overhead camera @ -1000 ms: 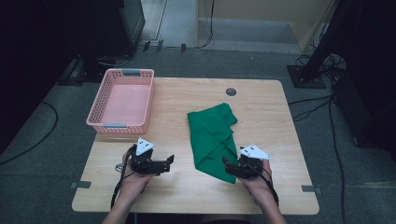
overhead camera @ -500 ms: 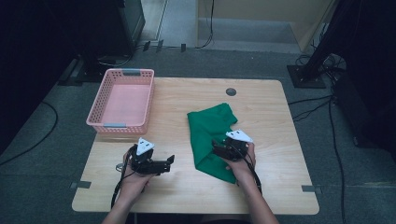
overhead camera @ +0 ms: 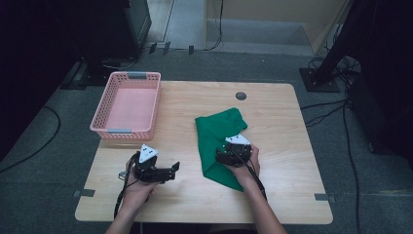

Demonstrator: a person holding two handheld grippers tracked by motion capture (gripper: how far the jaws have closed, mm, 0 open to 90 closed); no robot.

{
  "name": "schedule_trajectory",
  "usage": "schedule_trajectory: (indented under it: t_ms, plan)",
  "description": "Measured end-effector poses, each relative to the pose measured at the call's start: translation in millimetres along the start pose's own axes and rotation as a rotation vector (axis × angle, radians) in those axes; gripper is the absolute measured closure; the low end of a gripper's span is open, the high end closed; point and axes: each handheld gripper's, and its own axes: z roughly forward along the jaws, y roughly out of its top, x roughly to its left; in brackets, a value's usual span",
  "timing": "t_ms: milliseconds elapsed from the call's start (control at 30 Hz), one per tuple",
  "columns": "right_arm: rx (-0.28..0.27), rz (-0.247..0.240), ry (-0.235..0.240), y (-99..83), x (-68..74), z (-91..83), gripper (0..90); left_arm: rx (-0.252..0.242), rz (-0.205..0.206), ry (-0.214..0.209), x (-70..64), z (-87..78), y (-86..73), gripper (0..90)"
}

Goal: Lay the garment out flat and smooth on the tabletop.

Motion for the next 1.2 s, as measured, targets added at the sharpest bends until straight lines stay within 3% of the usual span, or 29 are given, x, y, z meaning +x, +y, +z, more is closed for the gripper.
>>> schedule_trajectory:
  t_ms: [233, 500, 600, 700, 767, 900, 1000, 1100, 1200]
  plan:
    - [0.008, -0.008, 0.031, -2.6, 20.5, -2.7, 19.1, 0.003, 0.008, -0.010, -4.0, 2.2, 0.0, 1.3]
    - [0.007, -0.007, 0.029, -5.8, 47.3, -6.2, 19.1, 0.002, 0.010, -0.009, -6.6, 6.1, -0.2, 1.3]
    - [0.004, -0.020, 0.044, -6.7, 52.4, -7.1, 19.1, 0.006, 0.021, -0.013, -8.2, 8.2, -0.7, 1.3]
    - [-0.001, -0.043, 0.066, -7.2, 55.1, -8.4, 18.4, 0.001, -0.002, -0.009, -6.1, 9.1, 0.1, 1.3]
    - [-0.027, -0.033, 0.100, -7.7, 52.5, -10.5, 16.4, -0.006, -0.017, -0.006, -4.8, 9.2, 1.1, 1.3]
    - [-0.120, -0.024, 0.149, -10.0, 40.2, -22.5, 16.3, -0.007, -0.008, -0.008, -6.9, 9.5, 3.5, 1.3]
    - [-0.161, -0.045, 0.121, -12.8, 29.1, -32.7, 14.4, 0.000, 0.001, -0.017, -9.9, 11.9, 5.6, 1.3]
    - [-0.183, -0.080, 0.058, -18.0, 13.0, -42.1, 10.6, -0.003, -0.004, -0.018, -12.2, 14.8, 8.8, 1.3]
    - [-0.157, -0.052, 0.025, -24.8, -5.8, -46.2, 7.2, -0.007, 0.000, -0.020, -16.1, 17.2, 12.1, 1.3]
